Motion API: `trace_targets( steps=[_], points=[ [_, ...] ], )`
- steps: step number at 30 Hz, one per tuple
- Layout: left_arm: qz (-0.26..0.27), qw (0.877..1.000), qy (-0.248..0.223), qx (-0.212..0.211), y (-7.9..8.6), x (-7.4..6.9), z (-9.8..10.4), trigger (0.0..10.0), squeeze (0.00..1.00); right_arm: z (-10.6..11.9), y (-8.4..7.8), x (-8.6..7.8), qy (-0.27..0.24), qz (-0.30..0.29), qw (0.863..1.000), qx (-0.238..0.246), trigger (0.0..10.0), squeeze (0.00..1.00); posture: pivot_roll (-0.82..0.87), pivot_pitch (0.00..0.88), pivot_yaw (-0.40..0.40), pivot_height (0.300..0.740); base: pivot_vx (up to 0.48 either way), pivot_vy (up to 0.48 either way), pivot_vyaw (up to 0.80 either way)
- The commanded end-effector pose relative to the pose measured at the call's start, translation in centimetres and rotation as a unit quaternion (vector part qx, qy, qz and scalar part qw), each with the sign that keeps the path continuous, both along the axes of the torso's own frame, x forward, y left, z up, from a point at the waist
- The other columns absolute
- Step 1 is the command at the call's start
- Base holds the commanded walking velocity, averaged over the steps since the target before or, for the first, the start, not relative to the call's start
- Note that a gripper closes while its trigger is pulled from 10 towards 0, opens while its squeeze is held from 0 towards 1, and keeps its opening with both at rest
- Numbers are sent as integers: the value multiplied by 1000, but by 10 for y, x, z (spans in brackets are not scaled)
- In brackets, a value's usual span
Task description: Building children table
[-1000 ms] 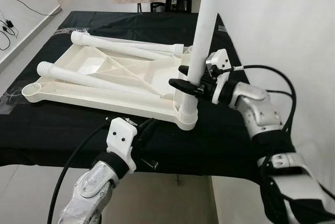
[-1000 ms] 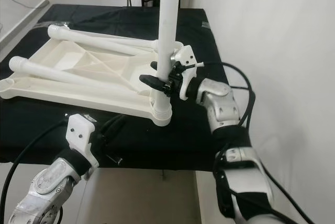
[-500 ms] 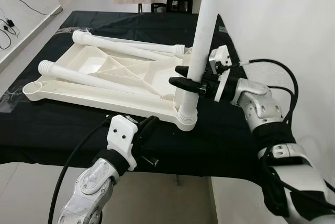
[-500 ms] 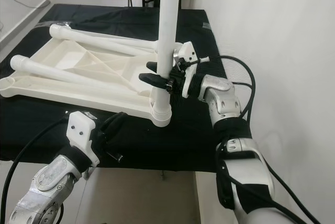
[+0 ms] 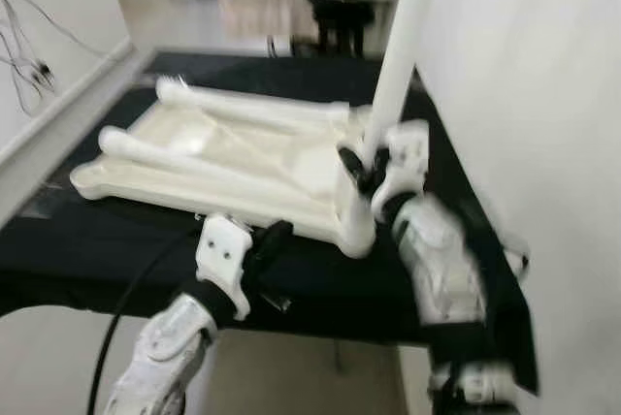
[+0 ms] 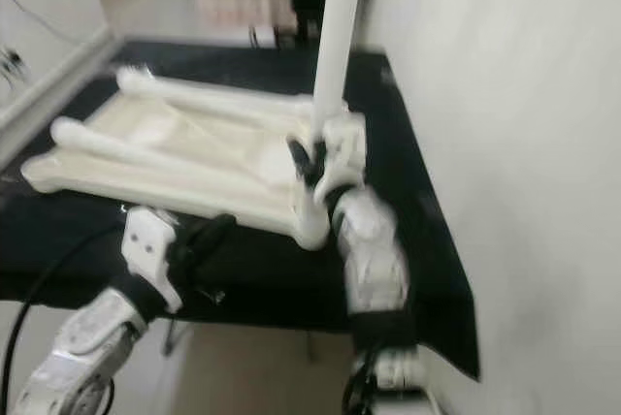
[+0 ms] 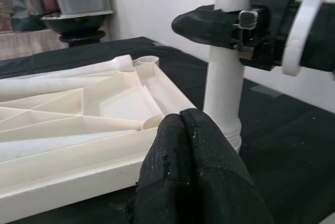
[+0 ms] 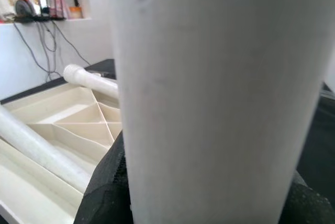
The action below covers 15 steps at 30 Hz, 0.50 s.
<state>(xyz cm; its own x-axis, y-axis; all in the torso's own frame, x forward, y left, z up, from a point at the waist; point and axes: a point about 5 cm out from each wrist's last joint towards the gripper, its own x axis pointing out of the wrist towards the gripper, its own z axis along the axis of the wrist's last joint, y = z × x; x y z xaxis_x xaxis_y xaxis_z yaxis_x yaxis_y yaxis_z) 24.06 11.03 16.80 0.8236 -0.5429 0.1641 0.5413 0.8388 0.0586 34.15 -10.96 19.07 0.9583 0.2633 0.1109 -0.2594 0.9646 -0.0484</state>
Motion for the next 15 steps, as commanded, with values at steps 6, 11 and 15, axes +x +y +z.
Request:
trace_targets(
  steps=[6, 11, 15],
  points=[
    [3, 1000, -7, 1, 1, 2, 3, 10000, 0, -26, 7, 8, 75, 1, 997, -1, 0, 0, 77, 69, -26, 740, 0, 0, 0],
    [14, 1000, -9, 2, 7, 4, 4, 10000, 0, -16, 19, 9, 72, 61, 995, 17, 10000, 1000, 80, 70, -17, 740, 0, 0, 0],
    [13, 1000, -8, 0, 6, 4, 4, 10000, 0, -5, 22, 10, 57, 122, 990, 31, 10000, 973, 73, 58, -11, 740, 0, 0, 0]
  ],
)
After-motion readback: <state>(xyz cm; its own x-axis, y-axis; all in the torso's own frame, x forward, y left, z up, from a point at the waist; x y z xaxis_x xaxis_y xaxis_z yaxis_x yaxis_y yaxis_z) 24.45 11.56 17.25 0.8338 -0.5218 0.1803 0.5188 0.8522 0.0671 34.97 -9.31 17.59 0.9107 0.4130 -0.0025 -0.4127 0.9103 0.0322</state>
